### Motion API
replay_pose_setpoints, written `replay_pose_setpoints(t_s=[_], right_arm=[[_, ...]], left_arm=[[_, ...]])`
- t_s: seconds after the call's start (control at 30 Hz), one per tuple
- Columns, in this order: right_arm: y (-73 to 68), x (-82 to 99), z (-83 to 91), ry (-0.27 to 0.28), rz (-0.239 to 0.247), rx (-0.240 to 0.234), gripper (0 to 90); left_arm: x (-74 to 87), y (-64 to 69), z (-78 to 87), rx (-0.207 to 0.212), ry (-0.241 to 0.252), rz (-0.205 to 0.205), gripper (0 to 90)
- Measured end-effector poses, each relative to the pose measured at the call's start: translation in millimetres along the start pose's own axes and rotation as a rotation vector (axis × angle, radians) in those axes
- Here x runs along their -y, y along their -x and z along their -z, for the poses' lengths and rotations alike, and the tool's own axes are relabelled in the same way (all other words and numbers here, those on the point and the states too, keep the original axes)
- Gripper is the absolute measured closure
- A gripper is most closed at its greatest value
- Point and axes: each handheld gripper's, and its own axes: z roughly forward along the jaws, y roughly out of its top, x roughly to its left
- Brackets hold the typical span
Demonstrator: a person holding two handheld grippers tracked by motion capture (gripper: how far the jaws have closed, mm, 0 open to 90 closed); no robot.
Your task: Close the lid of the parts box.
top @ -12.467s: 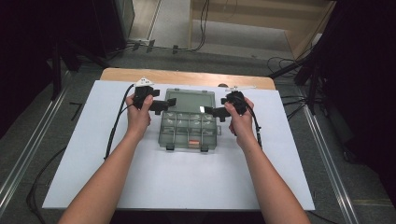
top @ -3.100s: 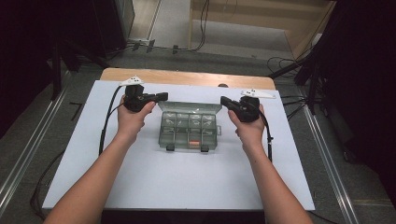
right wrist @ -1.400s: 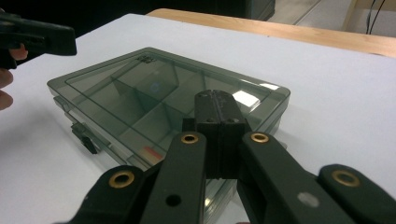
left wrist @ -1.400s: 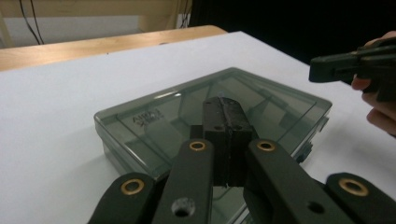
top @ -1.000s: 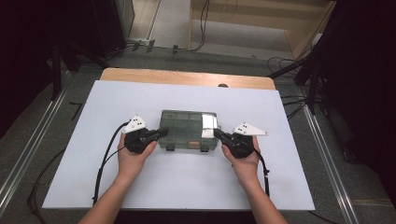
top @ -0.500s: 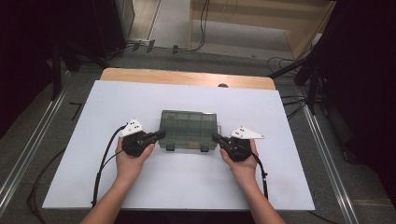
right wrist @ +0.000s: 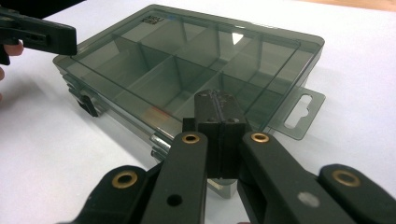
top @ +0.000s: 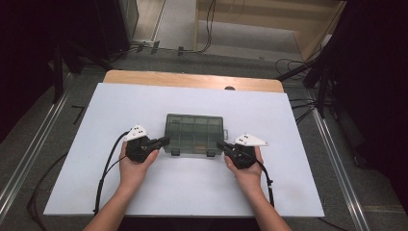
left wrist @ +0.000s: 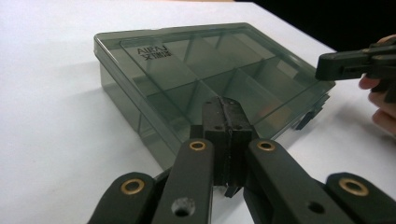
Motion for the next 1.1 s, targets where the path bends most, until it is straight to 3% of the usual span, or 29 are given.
replay_pose_setpoints(t_s=[0.43,0.5,0.53,0.57,0.67,0.73,0.77,0.83,0.9,0.97,1.1], right_arm=[[-2.4,2.4,0.0,0.012,0.014,0.016,88.0],[-2.2,2.8,0.2,0.014,0.004,0.013,87.8],[-2.1,2.8,0.4,0.013,-0.007,0.006,87.2],[-1.4,2.4,0.7,0.014,-0.016,-0.014,80.8],[-2.6,1.4,1.6,0.011,0.005,-0.081,60.4],[-2.8,0.9,3.9,0.048,0.021,-0.152,45.1],[-4.0,0.2,5.1,0.054,0.039,-0.167,31.5],[-6.4,-2.7,7.8,0.066,0.055,-0.139,14.1],[-7.1,-5.1,10.9,0.075,0.031,-0.121,0.0],[-5.8,-6.5,13.7,0.090,0.019,-0.111,0.0],[-4.2,-6.4,15.9,0.076,0.016,-0.078,0.0]], left_arm=[[2.1,2.2,-1.5,0.003,0.010,0.002,90.0],[1.8,1.3,-1.3,0.018,0.007,0.015,90.0],[1.9,1.0,-1.2,0.033,0.007,0.014,89.8],[1.6,1.2,-0.3,0.038,0.008,0.008,87.5],[0.3,0.9,2.1,0.040,0.031,-0.007,70.2],[-0.9,1.2,5.1,0.060,0.050,-0.009,59.7],[-1.8,1.7,6.9,0.072,0.056,-0.010,50.5],[-3.1,3.5,10.5,0.108,0.069,-0.006,36.2],[-4.0,5.5,13.3,0.115,0.073,-0.011,20.7],[-4.3,6.7,16.5,0.132,0.079,-0.023,9.7],[-4.2,8.4,21.2,0.159,0.096,-0.048,0.0]])
